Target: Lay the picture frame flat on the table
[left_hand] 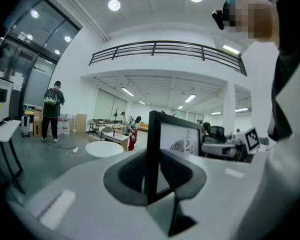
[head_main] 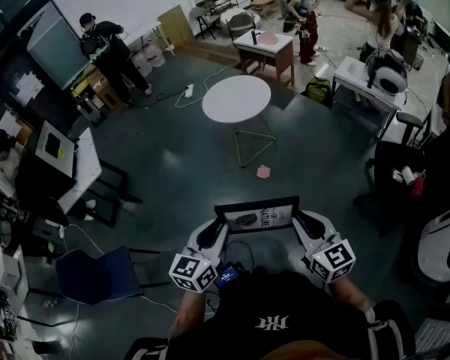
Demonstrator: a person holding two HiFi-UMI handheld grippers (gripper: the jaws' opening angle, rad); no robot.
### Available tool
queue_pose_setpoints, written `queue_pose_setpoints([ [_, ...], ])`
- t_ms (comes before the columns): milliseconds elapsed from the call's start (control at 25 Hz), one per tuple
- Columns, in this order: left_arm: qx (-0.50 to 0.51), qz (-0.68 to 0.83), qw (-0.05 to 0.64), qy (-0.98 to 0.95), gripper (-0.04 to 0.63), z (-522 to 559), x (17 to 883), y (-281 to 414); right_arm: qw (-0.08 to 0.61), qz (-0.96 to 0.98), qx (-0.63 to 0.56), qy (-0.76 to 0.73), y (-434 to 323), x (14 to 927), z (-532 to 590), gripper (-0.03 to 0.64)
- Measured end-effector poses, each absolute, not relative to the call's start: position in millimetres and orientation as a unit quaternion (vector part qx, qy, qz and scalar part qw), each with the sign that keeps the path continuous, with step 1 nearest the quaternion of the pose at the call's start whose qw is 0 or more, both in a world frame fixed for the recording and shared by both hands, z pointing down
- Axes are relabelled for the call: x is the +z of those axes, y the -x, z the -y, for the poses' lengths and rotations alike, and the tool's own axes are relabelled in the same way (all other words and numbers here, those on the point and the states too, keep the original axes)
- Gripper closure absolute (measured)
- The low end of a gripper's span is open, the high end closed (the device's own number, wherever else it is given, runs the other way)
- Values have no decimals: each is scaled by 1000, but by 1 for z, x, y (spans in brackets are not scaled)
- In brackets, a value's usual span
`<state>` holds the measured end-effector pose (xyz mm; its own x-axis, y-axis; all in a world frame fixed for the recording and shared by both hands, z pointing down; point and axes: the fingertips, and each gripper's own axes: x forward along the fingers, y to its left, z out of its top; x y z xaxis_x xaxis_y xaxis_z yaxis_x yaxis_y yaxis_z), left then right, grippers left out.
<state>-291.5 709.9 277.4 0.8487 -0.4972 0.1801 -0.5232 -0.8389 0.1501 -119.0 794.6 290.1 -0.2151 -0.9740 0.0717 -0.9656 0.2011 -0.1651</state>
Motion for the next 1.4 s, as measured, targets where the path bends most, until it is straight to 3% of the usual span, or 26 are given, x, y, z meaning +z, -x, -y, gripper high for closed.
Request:
queue_pose_setpoints([
  [1400,61,270,92,-957,514,-716,269,302,28,-780,-107,616,131,296,-801,557],
])
